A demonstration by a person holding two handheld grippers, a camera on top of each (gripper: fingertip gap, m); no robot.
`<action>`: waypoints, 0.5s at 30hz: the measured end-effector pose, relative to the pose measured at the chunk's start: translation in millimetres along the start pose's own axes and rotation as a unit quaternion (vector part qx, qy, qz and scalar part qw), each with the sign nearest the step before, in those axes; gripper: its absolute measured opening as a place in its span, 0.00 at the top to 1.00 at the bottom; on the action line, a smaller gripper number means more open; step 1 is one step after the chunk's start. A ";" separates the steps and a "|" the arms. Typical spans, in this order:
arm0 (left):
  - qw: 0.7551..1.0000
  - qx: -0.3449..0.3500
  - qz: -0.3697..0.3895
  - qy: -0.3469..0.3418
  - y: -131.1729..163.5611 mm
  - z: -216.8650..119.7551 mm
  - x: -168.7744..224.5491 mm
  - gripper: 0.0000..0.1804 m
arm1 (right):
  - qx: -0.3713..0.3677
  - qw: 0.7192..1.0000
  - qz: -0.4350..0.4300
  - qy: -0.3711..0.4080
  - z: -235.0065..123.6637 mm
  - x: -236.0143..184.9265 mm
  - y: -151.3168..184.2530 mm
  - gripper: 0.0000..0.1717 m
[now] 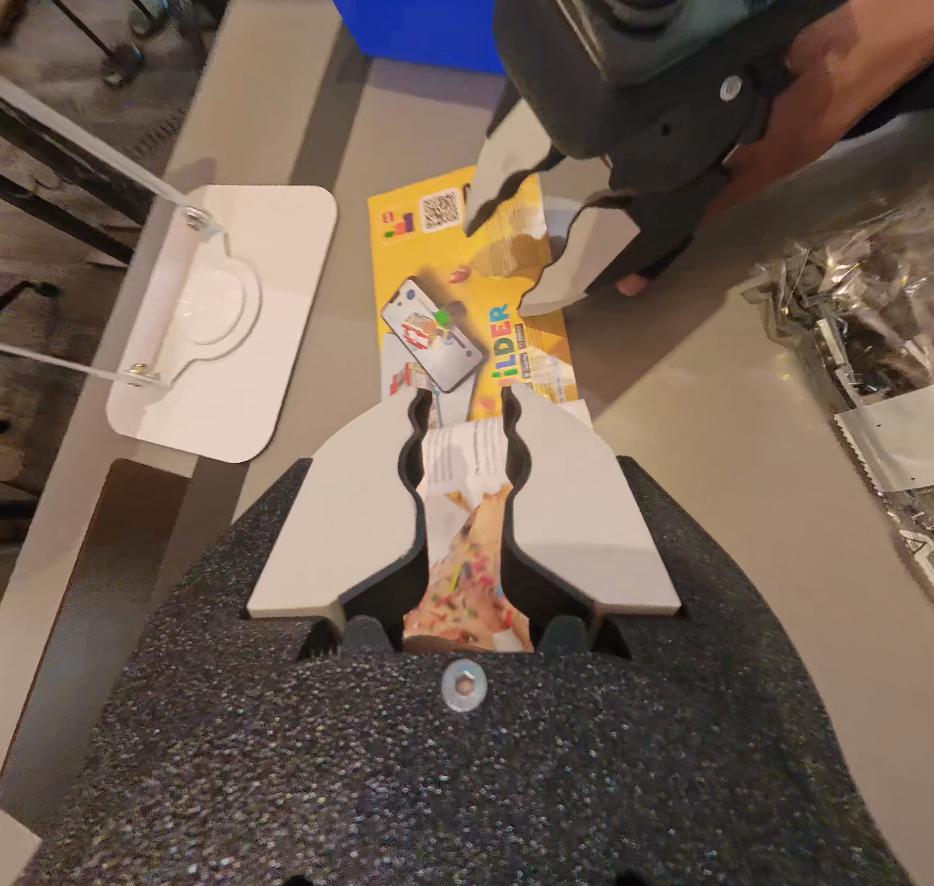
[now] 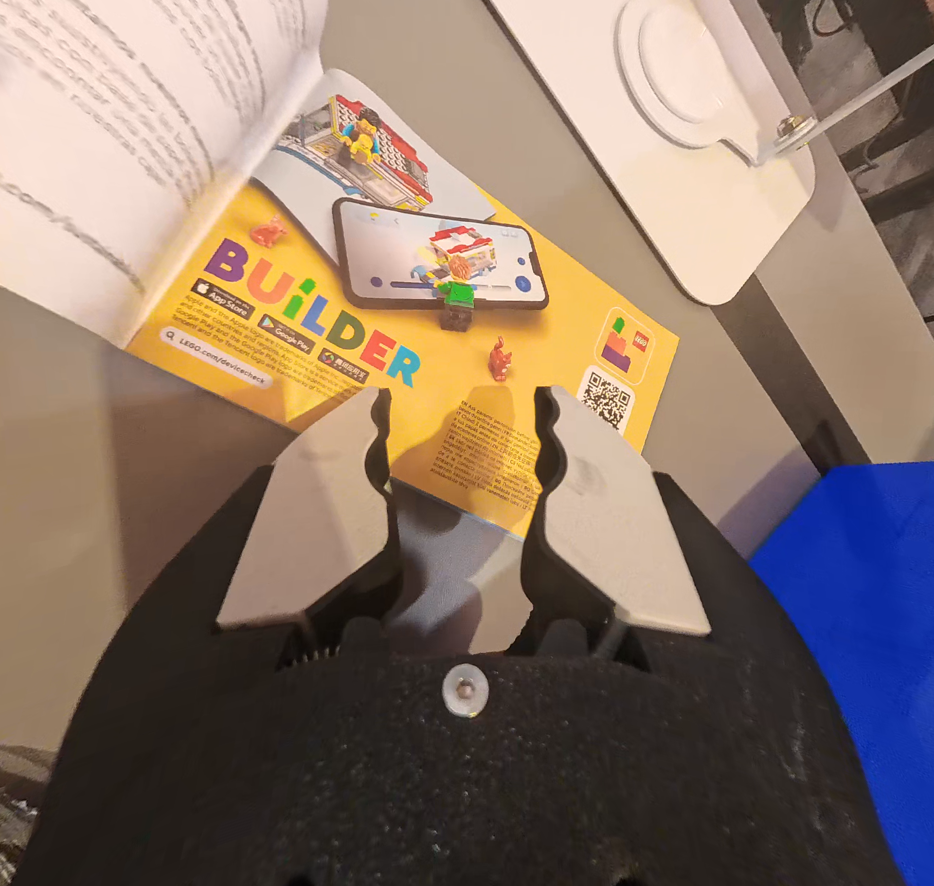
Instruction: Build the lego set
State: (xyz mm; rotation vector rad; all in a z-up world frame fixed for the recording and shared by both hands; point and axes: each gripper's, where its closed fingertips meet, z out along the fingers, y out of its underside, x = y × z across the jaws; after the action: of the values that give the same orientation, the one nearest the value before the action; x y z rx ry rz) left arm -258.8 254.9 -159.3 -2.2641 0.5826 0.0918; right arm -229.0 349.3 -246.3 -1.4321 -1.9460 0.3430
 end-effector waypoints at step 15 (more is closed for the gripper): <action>0.973 -0.225 0.029 0.050 68.3 38.3 39.8 0.80 | 0.064 0.996 0.062 -0.030 -40.1 -14.5 10.7 0.62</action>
State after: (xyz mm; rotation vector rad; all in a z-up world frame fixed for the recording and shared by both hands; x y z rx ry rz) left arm -248.7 226.8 -241.9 -2.7023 0.7407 0.1507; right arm -192.5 332.5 -228.6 -1.4763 -1.8511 0.5648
